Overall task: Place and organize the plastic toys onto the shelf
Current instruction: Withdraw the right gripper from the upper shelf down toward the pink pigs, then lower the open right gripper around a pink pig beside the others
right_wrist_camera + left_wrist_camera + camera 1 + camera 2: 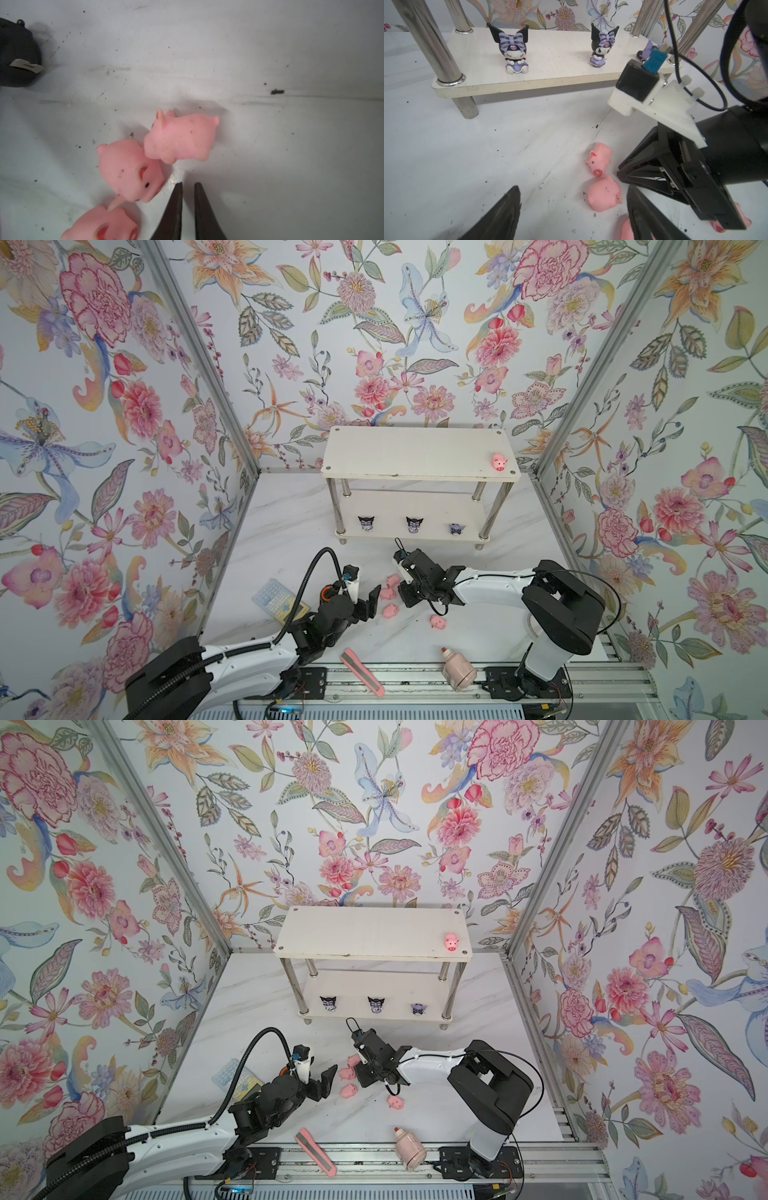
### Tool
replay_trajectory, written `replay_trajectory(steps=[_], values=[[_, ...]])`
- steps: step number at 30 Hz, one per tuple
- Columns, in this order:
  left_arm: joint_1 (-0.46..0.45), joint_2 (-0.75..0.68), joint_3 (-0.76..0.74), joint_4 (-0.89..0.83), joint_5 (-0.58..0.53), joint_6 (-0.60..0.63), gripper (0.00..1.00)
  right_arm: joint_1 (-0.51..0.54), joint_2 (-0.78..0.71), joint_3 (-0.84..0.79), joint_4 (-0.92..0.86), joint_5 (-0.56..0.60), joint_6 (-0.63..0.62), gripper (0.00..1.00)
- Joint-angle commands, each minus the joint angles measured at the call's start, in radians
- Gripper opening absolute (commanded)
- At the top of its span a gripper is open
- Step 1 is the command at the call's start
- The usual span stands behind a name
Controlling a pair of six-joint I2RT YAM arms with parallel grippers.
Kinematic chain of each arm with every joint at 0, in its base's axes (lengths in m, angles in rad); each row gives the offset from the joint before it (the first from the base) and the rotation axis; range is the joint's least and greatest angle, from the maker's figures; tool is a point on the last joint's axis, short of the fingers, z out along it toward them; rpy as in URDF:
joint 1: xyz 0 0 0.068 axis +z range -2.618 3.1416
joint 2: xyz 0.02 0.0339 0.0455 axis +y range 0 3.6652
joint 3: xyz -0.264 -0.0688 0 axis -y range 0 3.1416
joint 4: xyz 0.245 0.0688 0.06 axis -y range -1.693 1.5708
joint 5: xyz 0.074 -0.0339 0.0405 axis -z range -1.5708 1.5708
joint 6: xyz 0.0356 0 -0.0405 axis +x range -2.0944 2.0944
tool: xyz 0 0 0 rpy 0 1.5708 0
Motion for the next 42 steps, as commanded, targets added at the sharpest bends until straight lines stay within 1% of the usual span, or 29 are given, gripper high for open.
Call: replay_trajectory(steps=[1,8,14,18,21,25,28,33,36,42], values=[[0.02,-0.023,-0.026,0.026,-0.012,-0.016,0.81,0.004,-0.034,-0.059,-0.004,0.067,0.026,0.14],[0.033,-0.018,-0.034,0.04,0.0,-0.017,0.82,-0.009,-0.153,-0.199,0.001,0.178,0.076,0.14],[0.037,0.001,-0.031,0.055,0.021,-0.019,0.83,-0.022,-0.299,-0.285,0.026,0.266,0.117,0.16],[0.036,0.001,-0.028,0.052,0.034,-0.02,0.84,-0.022,-0.381,-0.304,0.047,0.268,0.12,0.19],[0.037,-0.006,-0.03,0.044,0.035,-0.02,0.84,0.008,-0.409,-0.291,0.063,0.251,0.118,0.22],[0.038,-0.022,-0.035,0.041,0.011,-0.024,0.84,0.073,-0.369,-0.261,0.155,0.192,0.12,0.23],[0.04,-0.03,-0.035,0.039,0.01,-0.025,0.85,0.097,-0.29,-0.222,0.208,0.159,0.124,0.18],[0.041,-0.035,-0.043,0.028,0.015,-0.035,0.85,0.105,-0.162,-0.14,0.257,0.098,0.117,0.13],[0.043,-0.041,-0.047,0.024,0.007,-0.033,0.85,0.115,-0.126,-0.088,0.266,0.093,0.104,0.0],[0.048,-0.045,-0.049,0.028,0.002,-0.026,0.85,0.115,-0.081,-0.021,0.268,0.119,0.086,0.0]])
